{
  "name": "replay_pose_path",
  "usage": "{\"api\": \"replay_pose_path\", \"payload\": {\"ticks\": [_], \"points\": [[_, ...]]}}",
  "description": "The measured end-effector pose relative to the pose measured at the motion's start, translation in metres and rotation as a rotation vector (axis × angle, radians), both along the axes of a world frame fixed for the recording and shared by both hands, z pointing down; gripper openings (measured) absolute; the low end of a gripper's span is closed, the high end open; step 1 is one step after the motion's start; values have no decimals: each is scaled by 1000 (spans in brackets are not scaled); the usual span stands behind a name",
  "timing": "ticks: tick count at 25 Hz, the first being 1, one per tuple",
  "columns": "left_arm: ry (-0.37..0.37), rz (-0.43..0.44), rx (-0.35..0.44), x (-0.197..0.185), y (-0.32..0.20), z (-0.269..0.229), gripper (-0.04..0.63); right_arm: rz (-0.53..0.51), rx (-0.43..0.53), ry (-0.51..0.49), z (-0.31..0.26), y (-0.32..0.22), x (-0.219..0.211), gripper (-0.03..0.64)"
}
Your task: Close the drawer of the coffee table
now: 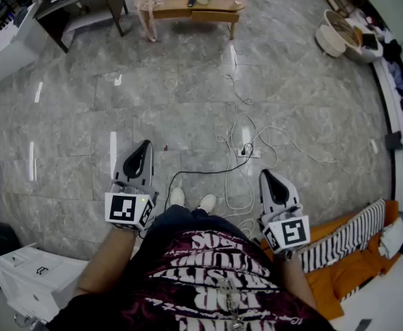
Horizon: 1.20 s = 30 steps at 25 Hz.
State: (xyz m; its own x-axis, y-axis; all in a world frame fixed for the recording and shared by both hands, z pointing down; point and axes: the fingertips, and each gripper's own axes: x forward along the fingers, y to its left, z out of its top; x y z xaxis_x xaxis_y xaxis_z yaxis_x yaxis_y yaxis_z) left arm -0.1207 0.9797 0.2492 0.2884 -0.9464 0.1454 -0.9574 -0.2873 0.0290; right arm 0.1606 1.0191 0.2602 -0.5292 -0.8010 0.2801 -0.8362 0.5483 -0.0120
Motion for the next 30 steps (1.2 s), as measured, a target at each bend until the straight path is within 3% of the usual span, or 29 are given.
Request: {"api": "replay_pose_path", "payload": {"ticks": [10,16,30], "points": [[-16,-25,-7,46,21,-3,23,-24,-12,-57,8,12,47,34],[-49,-72,5,38,37,-16,23,-45,-14,-113,8,15,52,35],[-62,-97,42,51,10,-14,23,-90,11,-102,10,-25,61,35]]}}
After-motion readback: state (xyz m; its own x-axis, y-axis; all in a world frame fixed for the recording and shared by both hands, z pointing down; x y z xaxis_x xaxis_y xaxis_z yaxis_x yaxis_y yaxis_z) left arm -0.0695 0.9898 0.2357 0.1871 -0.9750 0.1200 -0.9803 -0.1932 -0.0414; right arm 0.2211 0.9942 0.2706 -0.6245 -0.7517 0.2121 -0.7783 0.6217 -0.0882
